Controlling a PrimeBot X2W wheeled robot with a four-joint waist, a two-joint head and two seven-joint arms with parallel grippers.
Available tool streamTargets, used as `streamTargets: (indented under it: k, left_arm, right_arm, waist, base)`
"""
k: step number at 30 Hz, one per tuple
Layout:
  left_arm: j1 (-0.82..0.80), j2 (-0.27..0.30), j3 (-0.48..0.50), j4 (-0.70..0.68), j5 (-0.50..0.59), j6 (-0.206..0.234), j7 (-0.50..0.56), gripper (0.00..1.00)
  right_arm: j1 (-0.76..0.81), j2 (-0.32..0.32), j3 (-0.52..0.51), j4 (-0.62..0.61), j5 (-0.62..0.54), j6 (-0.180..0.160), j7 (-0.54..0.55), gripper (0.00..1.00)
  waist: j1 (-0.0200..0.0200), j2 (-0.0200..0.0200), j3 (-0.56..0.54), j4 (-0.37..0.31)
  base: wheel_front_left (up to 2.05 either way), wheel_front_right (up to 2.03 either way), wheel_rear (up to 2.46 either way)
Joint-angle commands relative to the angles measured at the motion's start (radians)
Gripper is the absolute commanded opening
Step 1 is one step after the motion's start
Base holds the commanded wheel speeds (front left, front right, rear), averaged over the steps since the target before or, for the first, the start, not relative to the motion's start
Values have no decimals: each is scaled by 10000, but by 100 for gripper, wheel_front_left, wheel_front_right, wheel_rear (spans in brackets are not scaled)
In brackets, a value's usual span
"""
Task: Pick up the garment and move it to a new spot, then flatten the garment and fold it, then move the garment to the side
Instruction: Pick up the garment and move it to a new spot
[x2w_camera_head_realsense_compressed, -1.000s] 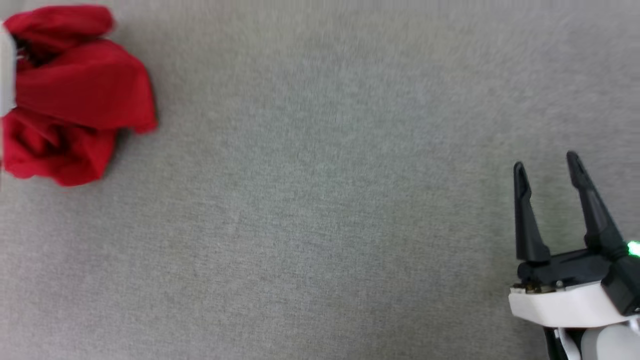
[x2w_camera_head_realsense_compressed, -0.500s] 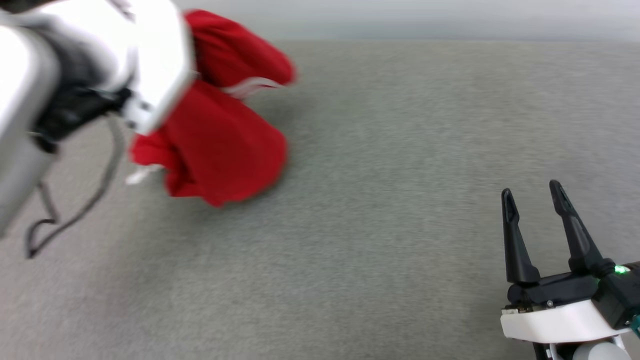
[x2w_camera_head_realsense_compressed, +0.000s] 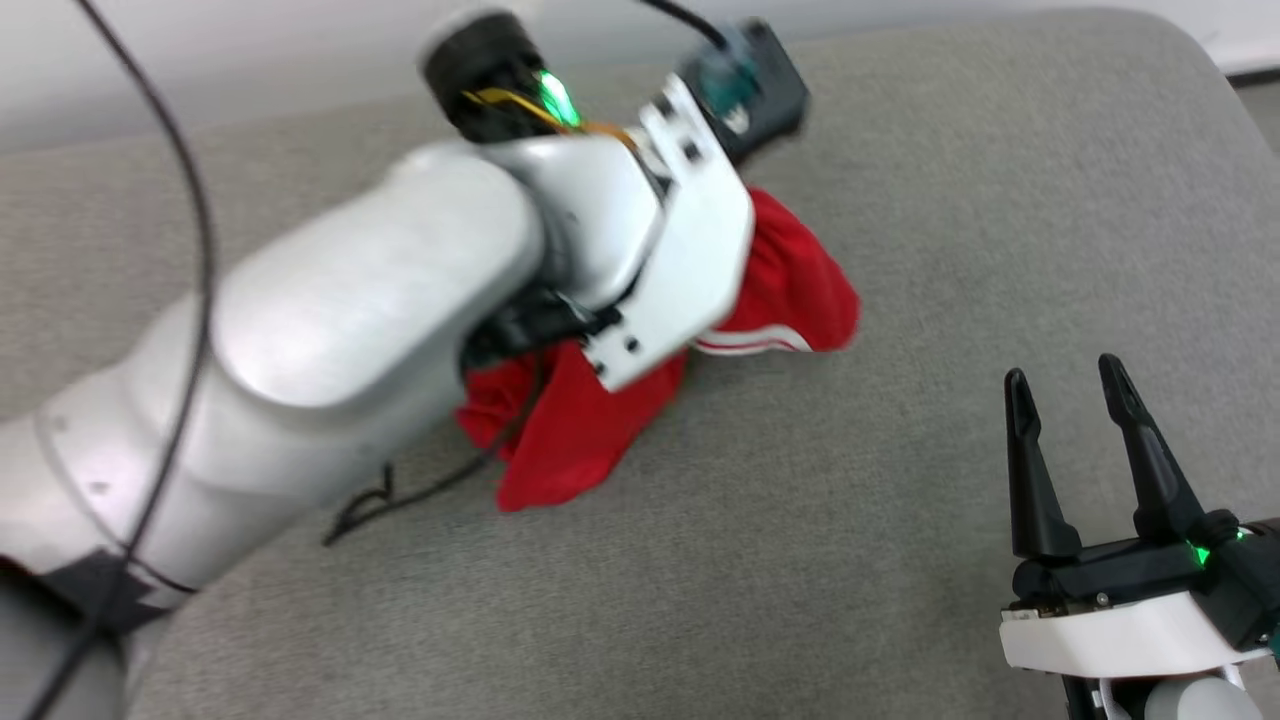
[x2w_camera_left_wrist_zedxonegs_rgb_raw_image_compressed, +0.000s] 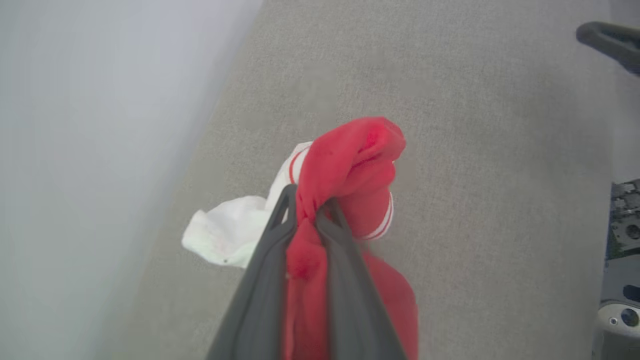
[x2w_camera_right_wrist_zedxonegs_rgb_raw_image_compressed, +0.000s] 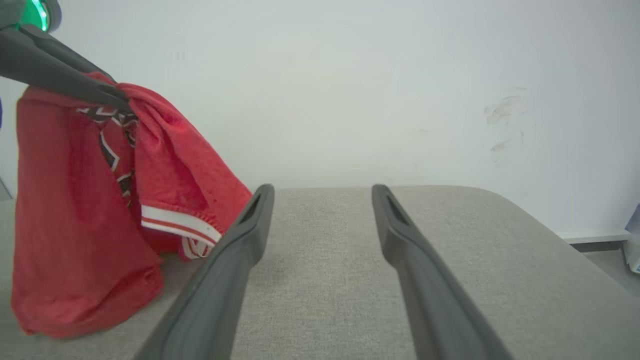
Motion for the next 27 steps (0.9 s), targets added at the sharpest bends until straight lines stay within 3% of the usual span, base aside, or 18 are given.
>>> streamTargets:
  k: [1,7,17,18,19,20,27]
  left_arm:
    - [229,-89,-181,148,-64,5,-128,0]
    - [1099,-877,-1122,833,-310,5,-638,0]
    - [3361,-1249,-1248,707,566,-1,-101,0]
    - [3353,-1259,-1244,747,634,-1,-290,4]
    - [3285,-1276,-1234,788,714,-1,-522,49]
    - [3185,-1300,-1231,818,805,-1,-827,100]
    - [2814,-1515,-934,1165,1200,12,-4093,100]
  right_arm:
    - [-116,29,11,-6,69,-7,-21,100]
    - [-365,27,-41,1,171,-7,-21,100]
    - [-404,26,-141,101,111,-7,-21,100]
    - [-394,24,-166,133,71,-7,-21,100]
    - [-371,24,-177,156,38,-7,-21,100]
    - [-336,24,-188,182,11,-7,-21,100]
    - [151,26,-376,318,-193,-7,-21,100]
  waist:
    - [2,0,439,-408]
    - [2,0,998,-745]
    - [2,0,1141,-615]
    - [2,0,1071,-555]
    - [2,0,981,-490]
    - [2,0,884,-432]
    - [2,0,-220,220]
  base:
    - [0,0,0]
    - [0,0,0]
    - [0,0,0]
    - [0,0,0]
    - [0,0,0]
    - [0,0,0]
    - [0,0,0]
